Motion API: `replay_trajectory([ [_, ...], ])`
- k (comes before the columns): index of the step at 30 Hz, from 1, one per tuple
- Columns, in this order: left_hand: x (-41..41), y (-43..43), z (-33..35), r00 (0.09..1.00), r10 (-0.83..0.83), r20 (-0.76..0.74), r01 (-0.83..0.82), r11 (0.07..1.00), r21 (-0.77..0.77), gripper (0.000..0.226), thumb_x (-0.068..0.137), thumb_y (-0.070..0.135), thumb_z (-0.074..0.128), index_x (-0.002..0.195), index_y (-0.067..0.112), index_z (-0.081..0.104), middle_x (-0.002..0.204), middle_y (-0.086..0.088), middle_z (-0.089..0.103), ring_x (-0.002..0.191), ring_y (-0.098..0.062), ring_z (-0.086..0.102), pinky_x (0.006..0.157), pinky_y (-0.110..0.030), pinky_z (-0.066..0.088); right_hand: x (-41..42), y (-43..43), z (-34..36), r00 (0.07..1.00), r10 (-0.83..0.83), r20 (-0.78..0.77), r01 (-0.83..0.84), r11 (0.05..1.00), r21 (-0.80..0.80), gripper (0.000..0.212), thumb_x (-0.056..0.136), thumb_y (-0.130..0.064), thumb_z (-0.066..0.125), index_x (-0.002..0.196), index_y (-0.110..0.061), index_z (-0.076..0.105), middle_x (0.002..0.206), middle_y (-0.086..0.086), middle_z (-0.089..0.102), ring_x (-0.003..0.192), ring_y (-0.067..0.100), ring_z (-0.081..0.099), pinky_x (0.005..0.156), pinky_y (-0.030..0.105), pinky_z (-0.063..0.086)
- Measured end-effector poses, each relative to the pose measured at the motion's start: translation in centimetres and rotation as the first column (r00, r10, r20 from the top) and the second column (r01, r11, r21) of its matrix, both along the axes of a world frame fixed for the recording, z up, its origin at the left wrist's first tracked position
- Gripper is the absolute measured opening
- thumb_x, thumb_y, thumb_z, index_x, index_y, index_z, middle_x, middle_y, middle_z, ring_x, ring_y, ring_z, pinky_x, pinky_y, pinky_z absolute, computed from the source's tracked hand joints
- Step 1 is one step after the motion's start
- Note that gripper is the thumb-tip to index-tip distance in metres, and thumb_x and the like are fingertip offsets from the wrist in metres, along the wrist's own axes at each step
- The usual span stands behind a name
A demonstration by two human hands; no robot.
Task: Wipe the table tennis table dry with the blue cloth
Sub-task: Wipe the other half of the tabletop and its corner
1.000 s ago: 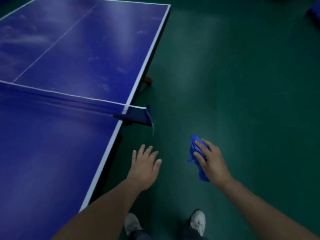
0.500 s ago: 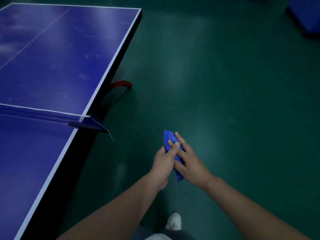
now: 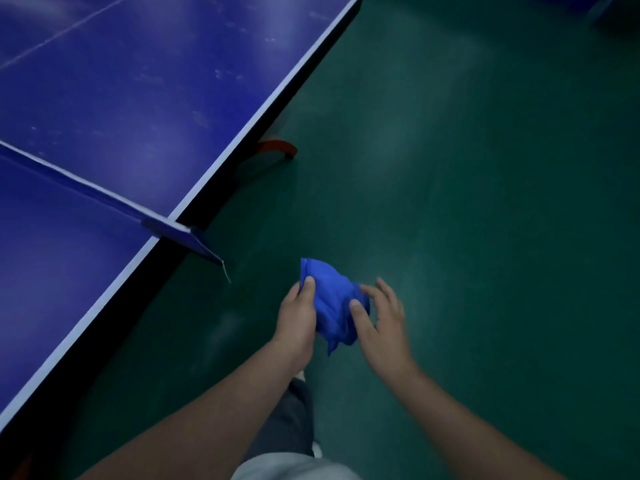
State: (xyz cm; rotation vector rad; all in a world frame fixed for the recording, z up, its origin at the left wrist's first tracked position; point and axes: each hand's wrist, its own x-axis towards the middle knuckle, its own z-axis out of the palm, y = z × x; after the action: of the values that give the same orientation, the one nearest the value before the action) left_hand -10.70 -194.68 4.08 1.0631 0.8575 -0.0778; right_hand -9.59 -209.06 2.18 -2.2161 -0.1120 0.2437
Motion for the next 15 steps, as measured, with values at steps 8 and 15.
replay_trajectory([
  [8,8.8,0.8,1.0,0.972,-0.221,0.074,0.198,0.95,0.242,0.017,0.102,0.017,0.052,0.097,0.018,0.068,0.084,0.004,0.073,0.08,-0.017,0.068,0.071,-0.029,0.054,12.5,8.0,2.8,0.831,0.057,-0.554,0.192,0.904,0.382,0.025,0.098,-0.049,0.055,0.118,-0.036,0.064,0.109,0.007,0.073,0.098,0.021,0.071,0.088,0.046,0.059],
  [15,14.9,6.0,2.3,0.977,-0.202,0.064,0.117,0.766,0.632,0.05,0.104,0.031,0.044,0.152,0.029,0.032,0.155,0.023,0.024,0.144,0.009,0.02,0.115,-0.011,0.013,23.4,10.2,3.2,0.973,0.193,-0.123,-0.175,0.974,0.141,0.022,0.103,-0.036,0.049,0.11,-0.024,0.067,0.106,-0.006,0.069,0.096,0.001,0.062,0.089,0.015,0.045],
])
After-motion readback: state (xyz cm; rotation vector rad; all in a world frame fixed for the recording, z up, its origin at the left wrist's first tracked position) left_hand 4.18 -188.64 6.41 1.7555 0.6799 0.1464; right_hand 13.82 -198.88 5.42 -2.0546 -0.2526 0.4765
